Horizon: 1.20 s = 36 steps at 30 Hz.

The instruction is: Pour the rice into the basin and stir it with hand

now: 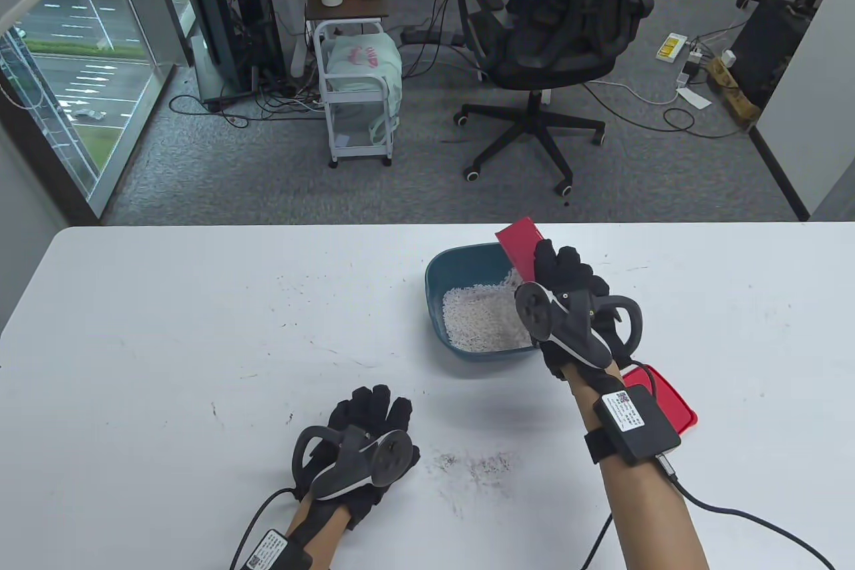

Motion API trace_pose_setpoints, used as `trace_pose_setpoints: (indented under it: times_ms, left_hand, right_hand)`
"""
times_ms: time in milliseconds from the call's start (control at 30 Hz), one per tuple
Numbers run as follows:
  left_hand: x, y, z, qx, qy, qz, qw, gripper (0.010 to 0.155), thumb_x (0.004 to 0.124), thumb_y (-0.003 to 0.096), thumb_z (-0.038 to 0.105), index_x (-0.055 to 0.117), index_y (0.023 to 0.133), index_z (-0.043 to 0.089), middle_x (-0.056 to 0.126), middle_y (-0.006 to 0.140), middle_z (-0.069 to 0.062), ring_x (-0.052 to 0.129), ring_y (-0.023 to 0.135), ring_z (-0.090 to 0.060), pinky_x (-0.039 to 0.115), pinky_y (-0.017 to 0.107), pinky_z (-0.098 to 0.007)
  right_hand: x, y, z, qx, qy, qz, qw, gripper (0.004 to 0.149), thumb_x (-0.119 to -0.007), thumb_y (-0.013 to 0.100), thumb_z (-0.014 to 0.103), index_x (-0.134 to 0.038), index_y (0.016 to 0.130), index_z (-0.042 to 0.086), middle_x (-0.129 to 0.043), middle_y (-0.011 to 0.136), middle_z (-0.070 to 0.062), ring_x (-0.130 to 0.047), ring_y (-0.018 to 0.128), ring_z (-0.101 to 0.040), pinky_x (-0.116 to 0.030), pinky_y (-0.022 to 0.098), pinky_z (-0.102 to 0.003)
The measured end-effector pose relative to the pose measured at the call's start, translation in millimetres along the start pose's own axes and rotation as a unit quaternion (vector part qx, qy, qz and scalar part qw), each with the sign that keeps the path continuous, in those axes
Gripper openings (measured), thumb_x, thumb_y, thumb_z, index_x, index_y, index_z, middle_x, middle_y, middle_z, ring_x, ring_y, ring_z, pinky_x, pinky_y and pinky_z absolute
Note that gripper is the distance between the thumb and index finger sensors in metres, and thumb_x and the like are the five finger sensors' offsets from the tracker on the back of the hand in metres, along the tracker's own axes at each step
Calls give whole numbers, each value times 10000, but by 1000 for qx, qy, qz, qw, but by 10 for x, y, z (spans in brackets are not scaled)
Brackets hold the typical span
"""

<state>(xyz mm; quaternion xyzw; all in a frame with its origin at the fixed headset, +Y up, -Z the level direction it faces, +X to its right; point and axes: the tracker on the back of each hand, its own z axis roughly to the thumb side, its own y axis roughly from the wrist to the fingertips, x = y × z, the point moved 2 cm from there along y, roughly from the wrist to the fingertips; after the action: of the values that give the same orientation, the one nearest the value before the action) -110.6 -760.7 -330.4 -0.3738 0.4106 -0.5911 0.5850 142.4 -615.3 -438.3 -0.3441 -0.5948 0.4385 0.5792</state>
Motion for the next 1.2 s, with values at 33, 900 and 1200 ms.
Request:
trace_pose_setpoints:
  times_ms: [33, 900, 1200]
  left_hand:
    - [1, 0, -1, 0, 0, 0, 1000, 786, 759, 404, 637, 680, 1078, 242, 619, 1141, -207, 665, 1006, -512, 654, 706, -658]
    - [-7, 3, 5, -1, 3, -5, 1000, 783, 757, 405, 635, 684, 1077, 240, 615, 1143, -206, 662, 1008, -511, 653, 707, -659]
    - [-8, 2, 7, -1, 2, -5, 1000, 780, 756, 406, 634, 686, 1076, 240, 616, 1142, -206, 661, 1010, -510, 652, 709, -658]
  right_hand:
    - [0, -7, 5, 5, -1, -2, 1000, 784, -906, 286, 477, -628, 938, 141, -685, 848, -255, -970, 529, -467, -865, 373, -547]
    - [-384, -162, -318, -41, 18, 7, 999, 802, -945, 257, 412, -629, 951, 164, -708, 930, -177, -943, 623, -427, -803, 483, -594]
    - [-280, -307, -359, -71, 35, -126, 989, 810, -942, 244, 429, -634, 943, 158, -713, 913, -188, -955, 597, -416, -813, 464, -588]
